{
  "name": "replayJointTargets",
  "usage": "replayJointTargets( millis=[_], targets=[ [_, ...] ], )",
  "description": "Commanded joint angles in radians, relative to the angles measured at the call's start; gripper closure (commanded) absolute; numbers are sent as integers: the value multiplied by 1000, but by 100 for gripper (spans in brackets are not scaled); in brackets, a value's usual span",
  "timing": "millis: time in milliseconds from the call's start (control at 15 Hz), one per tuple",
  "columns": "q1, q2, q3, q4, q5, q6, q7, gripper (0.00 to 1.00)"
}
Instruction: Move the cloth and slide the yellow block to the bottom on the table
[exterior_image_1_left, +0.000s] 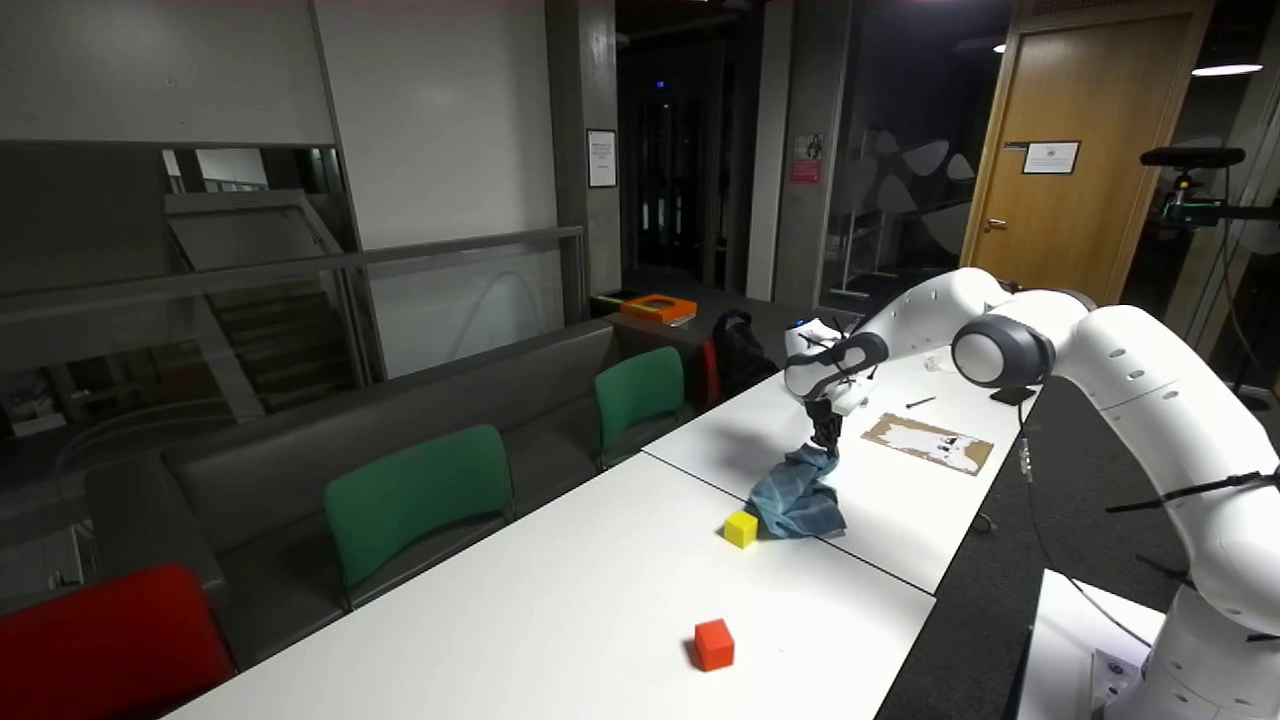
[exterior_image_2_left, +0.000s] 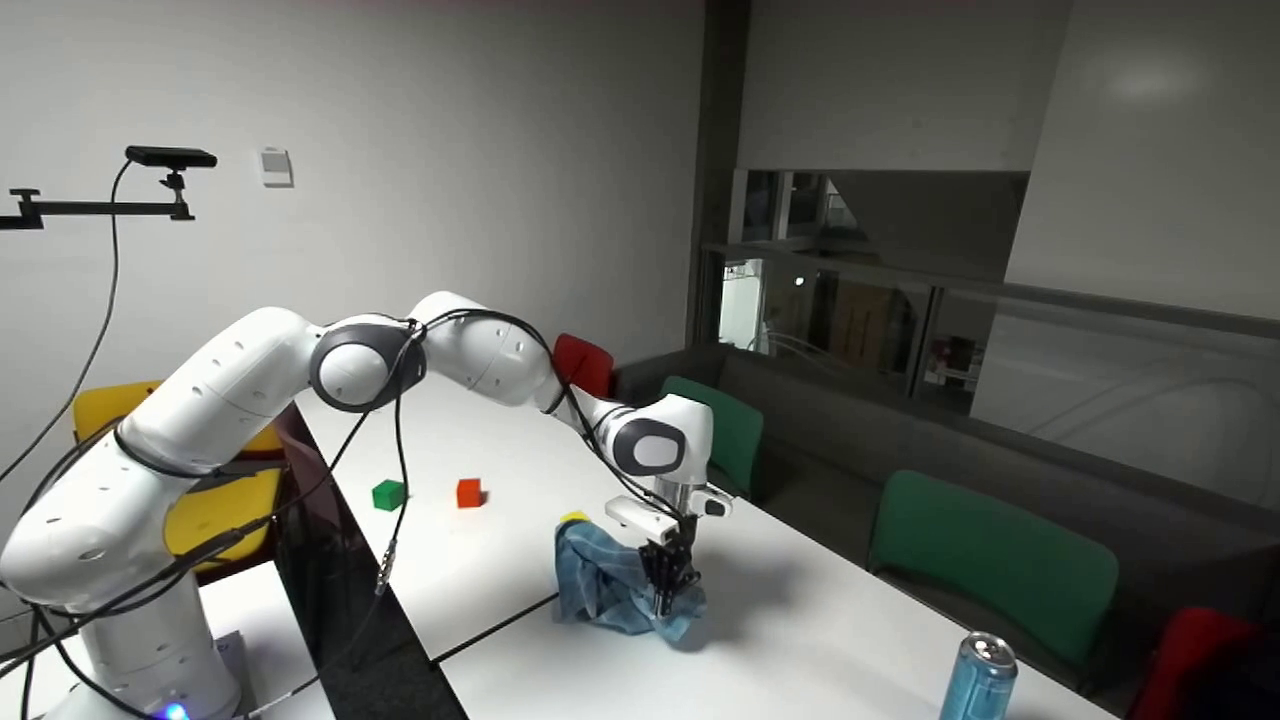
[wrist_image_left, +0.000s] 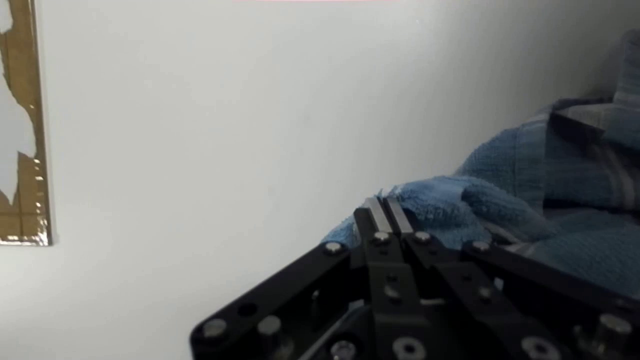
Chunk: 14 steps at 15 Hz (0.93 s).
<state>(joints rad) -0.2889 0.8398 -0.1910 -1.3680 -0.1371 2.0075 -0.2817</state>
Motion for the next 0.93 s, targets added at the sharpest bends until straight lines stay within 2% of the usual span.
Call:
replayJointTargets(
  millis=[0, 600, 667, 733, 867],
  targets=[
    [-53, -23, -12, -37, 9, -16, 37, 100],
    [-123, 20, -19, -20, 33, -98, 91, 100],
    [-123, 19, -18, -21, 34, -107, 95, 73],
    [-122, 19, -17, -17, 37, -125, 99, 72],
    [-120, 10, -11, -22, 48, -139, 107, 57]
  ],
)
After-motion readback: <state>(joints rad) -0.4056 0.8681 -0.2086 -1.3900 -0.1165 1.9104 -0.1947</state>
